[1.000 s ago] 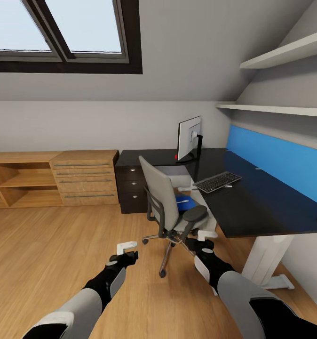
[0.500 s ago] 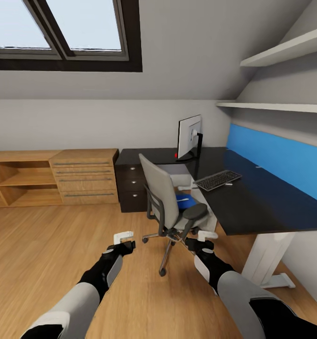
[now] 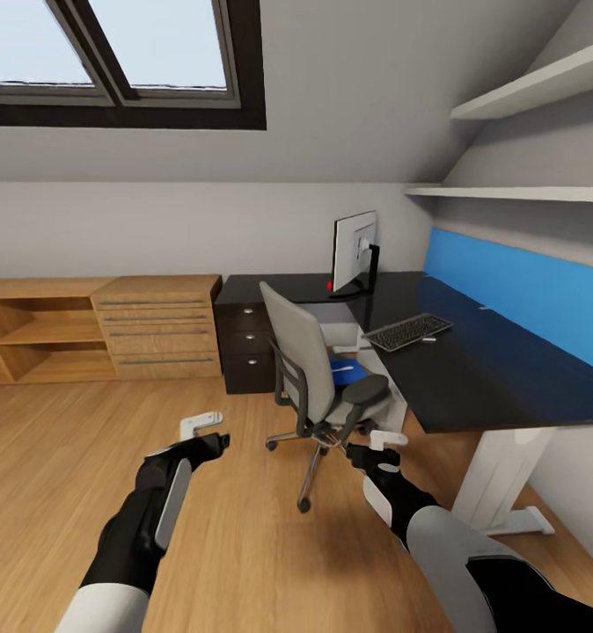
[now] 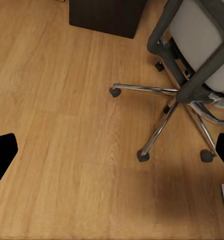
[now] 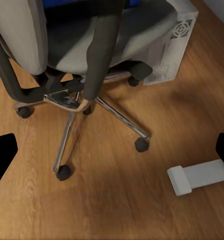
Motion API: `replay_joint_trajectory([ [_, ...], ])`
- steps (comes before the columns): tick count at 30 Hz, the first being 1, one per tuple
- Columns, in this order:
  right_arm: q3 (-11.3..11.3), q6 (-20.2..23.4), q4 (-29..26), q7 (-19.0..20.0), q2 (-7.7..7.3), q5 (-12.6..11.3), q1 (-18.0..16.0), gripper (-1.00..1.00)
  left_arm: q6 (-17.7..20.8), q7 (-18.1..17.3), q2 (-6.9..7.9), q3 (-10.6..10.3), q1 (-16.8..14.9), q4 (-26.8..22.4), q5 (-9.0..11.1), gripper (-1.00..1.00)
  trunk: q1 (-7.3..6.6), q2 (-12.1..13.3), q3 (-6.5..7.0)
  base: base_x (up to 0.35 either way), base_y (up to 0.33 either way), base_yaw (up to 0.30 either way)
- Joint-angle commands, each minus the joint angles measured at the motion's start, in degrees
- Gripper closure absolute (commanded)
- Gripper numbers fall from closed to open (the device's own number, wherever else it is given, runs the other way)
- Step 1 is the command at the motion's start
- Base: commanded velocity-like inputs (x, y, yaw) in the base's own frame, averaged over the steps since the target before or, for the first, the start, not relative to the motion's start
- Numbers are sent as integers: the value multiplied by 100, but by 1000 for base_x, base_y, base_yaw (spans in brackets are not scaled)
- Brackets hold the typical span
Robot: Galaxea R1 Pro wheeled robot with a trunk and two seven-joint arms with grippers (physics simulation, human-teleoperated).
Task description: In the bedroom, organize the workspace by keeping the computer under the desk, ensuring the monitor is on the desk, placing the keyboard on the desk next to the monitor, placing the mouse on the desk next to the keyboard, moving the folder from the swivel chair onto the desk next to the mouse, stacking the notebook on top of the folder with the pen on top of the notebook, and positioning the swivel chair next to the desk.
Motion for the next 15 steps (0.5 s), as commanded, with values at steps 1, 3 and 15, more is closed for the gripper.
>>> replay_joint_trajectory([
  [1, -5, -28, 5, -10, 2, -36, -5, -100, 124, 42, -2, 6, 60, -134, 63, -100, 22, -45, -24, 0, 0, 0],
  [3, -4, -26, 1, -12, 2, -36, -5, -100, 185, 42, 2, 6, 100, -211, 64, -100, 66, -125, -60, 0, 0, 0],
  [15, -45, 1908, -2653, -37, 5, -75, 639, -100, 279, 46, 3, 2, 176, -446, 52, -100, 330, -606, -276, 0, 0, 0],
])
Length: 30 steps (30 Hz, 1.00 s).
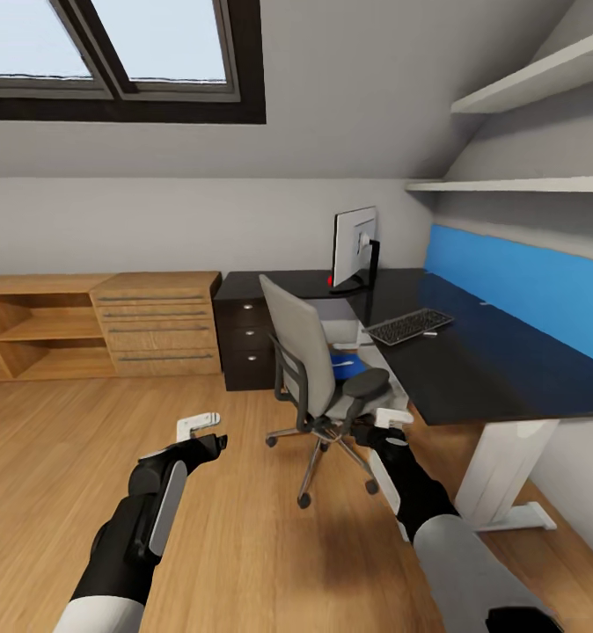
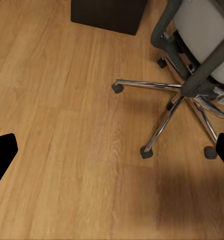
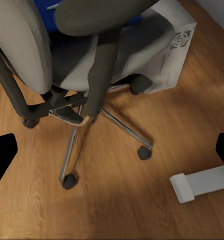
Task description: In the bedroom, organize the workspace by keeping the computer under the desk, ensuring the monitor is on the desk, placing the keyboard on the desk next to the monitor, placing the mouse on the desk next to the keyboard, moving the folder from the swivel chair onto the desk next to the mouse, stacking the notebook on top of the folder with the pen on top of the notebook, and positioning the swivel chair next to the desk.
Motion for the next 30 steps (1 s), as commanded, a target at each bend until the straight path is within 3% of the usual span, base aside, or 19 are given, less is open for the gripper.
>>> replay_joint_trajectory([
  [1, -5, 91, -207, -24, 5, -38, 113, -100, 25, 40, -6, 7, -3, -25, 62, -100, 22, -44, -24, 0, 0, 0],
  [4, 4, 298, -1120, -99, 18, -41, 571, -100, 28, 40, -11, 6, 4, -79, 64, -100, 88, -165, -78, 0, 0, 0],
  [7, 12, 330, -1320, -185, 20, -43, 663, -100, 29, 40, -11, 6, 5, -89, 65, -100, 154, -285, -132, 0, 0, 0],
  [30, -6, 304, -1418, -271, 5, -44, 707, -100, 29, 40, -12, 10, 5, -94, 57, -100, 659, -1208, -545, 0, 0, 0],
])
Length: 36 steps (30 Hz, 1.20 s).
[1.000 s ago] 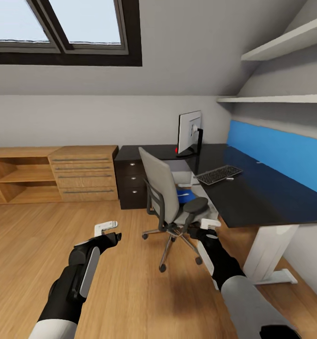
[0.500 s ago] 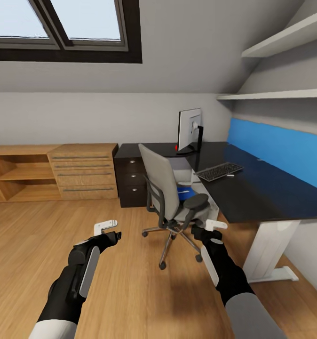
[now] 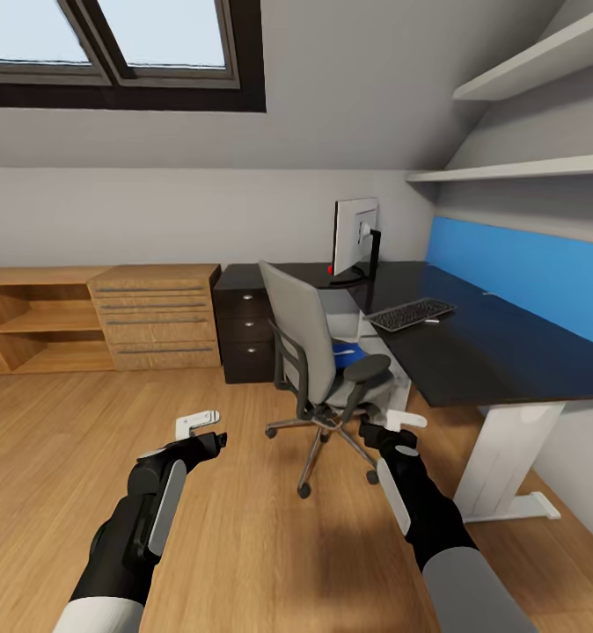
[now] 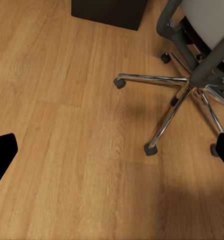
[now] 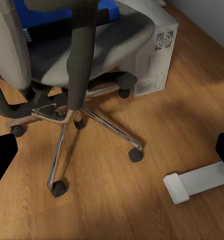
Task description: In the bedroom, organize the workspace by keeping the computer under the desk, ensuring the monitor is on the desk, placing the keyboard on the desk next to the monitor, placing the mouse on the desk next to the keyboard, moving the folder from the swivel chair onto the desk next to the mouse, stacking the notebook on top of the folder with the pen on top of the notebook, and positioning the swivel chair next to the desk.
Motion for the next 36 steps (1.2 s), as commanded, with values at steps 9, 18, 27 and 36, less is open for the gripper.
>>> replay_joint_trajectory([
  [9, 0, 17, 0, -18, 4, -39, -3, -100, 24, 40, -4, 7, -4, -6, 61, -100, 198, -365, -168, 0, 0, 0],
  [18, 5, 17, 0, -24, 7, -34, -3, -100, 24, 41, -5, 7, -1, -6, 61, -100, 395, -726, -330, 0, 0, 0],
  [27, 7, 17, 0, -31, 10, -38, -3, -100, 24, 43, -5, 5, -1, -6, 61, -100, 593, -1087, -491, 0, 0, 0],
  [36, 23, 26, 0, -36, 17, -39, -3, -100, 24, 48, -13, 4, -1, 8, 70, -100, 791, -1448, -653, 0, 0, 0],
])
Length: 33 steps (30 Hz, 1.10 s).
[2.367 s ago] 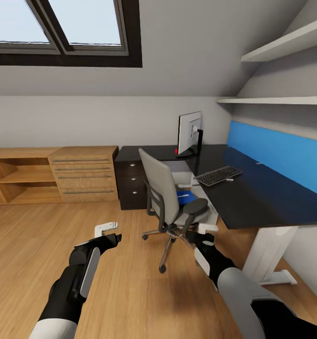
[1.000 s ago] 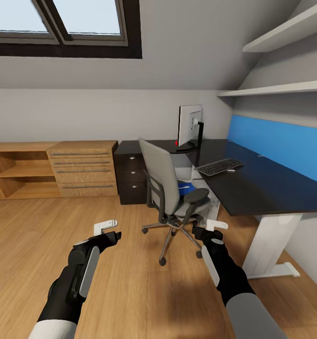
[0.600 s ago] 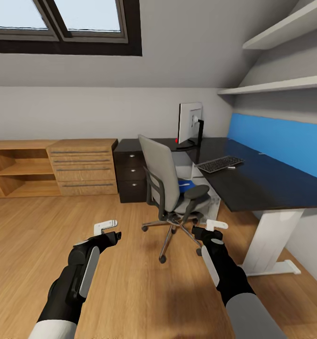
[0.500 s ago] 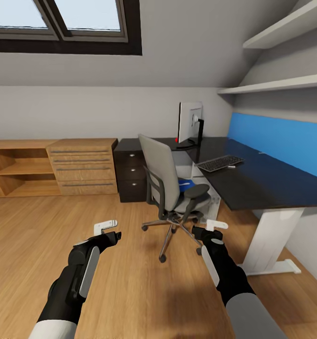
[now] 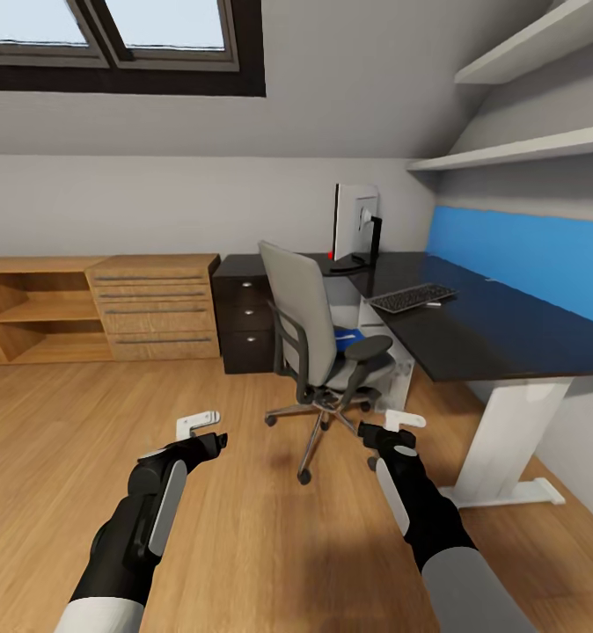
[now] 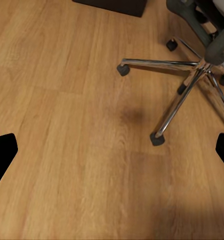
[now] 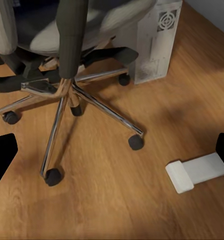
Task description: In the bedroom, organize the workspace by keeping the computer under the desk, ensuring the monitor is on the desk, placing the keyboard on the desk next to the monitor, placing the mouse on the desk next to the keyboard, moving the folder from the swivel chair onto the desk next to the mouse, stacking the notebook on top of the folder with the pen on top of the notebook, and positioning the swivel chair next to the desk.
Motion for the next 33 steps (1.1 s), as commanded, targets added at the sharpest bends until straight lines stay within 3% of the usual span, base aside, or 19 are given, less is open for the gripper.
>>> replay_joint_trajectory([
  [1, -4, 21, -9, -23, 2, -39, -3, -100, 24, 40, -3, 6, -4, -4, 62, -100, 22, -44, -24, 0, 0, 0],
  [29, 4, 26, -57, -32, 15, -39, 6, -100, 24, 40, -12, 1, -4, 91, 62, -100, 637, -1167, -458, 0, 0, 0],
  [33, 5, 23, -60, -32, 13, -39, 6, -100, 24, 40, -12, 1, -4, 95, 62, -100, 637, -1167, -458, 0, 0, 0],
])
